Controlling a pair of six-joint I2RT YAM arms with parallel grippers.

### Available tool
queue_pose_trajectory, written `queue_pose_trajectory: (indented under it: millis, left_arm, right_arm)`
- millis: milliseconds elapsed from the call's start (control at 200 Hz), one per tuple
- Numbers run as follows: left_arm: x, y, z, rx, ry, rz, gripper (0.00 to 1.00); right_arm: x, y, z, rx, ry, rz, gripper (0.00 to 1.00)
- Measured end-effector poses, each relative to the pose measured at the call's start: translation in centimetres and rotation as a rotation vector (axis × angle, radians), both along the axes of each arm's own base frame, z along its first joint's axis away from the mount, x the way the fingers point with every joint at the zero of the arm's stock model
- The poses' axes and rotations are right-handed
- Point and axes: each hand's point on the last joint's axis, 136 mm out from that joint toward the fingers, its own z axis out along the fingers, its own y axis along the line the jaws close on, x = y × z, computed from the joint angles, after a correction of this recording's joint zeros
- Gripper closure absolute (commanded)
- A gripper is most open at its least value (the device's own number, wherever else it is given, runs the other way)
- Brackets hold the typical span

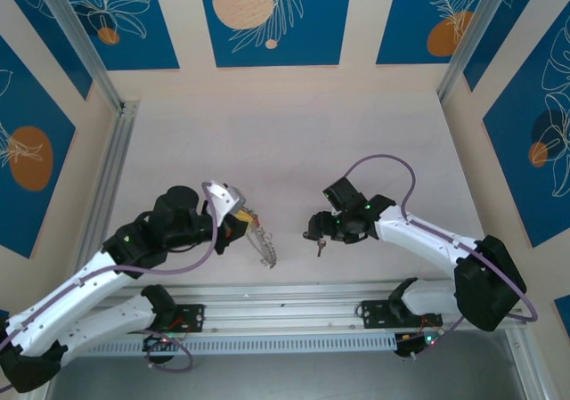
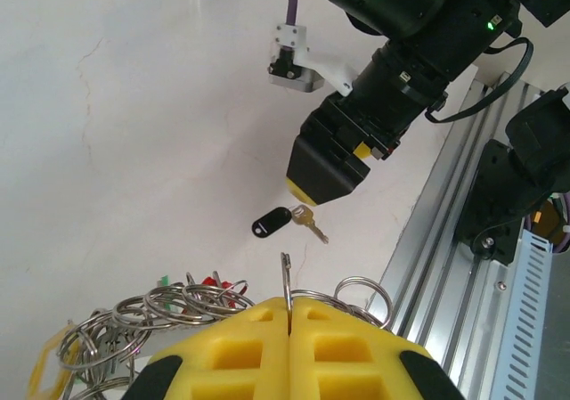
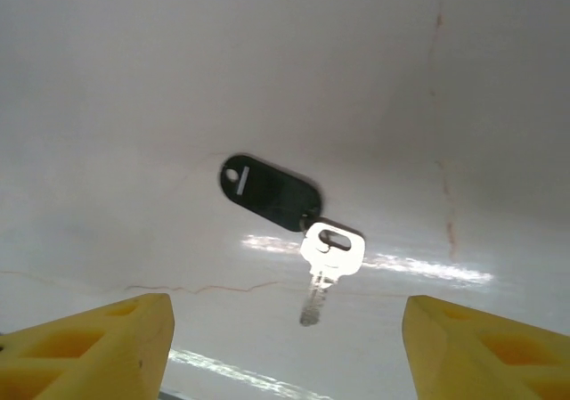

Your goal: Put the keys on the keyring

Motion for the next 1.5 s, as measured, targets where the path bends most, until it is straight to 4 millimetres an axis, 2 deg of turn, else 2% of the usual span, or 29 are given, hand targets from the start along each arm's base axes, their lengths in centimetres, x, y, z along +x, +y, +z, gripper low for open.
queue_pose_trajectory:
  millis: [190, 355, 875, 1095, 1310, 1501]
  left_arm:
    - [-0.3, 0.4, 0.4, -0.015, -0.002, 0.008, 1.00]
    - [-0.3, 0.4, 0.3, -0.012, 0.005, 0.010, 1.00]
    - [-0.2, 0.3, 0.0, -0.005, 0.012, 0.010, 1.00]
    - [-0.1, 0.2, -0.2, 0.002, 0.022, 0.011, 1.00]
    - [-0.1, 0.2, -0.2, 0.002, 0.022, 0.012, 1.00]
    - [-0.1, 0.2, -0.2, 0.002, 0.022, 0.013, 1.00]
  right_arm:
    - [-0.6, -0.6, -2.3, -0.104, 0.031, 0.058, 0.47]
    - [-1.1, -0.8, -3.7, -0.141, 0.055, 0.082, 0.50]
    - [-0.2, 0.1, -5.0, -0.115, -0.011, 0.143, 0.70]
    - [-0.1, 0.3, -5.3, -0.109, -0.028, 0.159, 0.83]
    - [0.2, 0.6, -5.1, -0.097, -0.045, 0.159, 0.84]
    - [0.4, 0.8, -5.0, -0.092, -0.055, 0.166, 0.79]
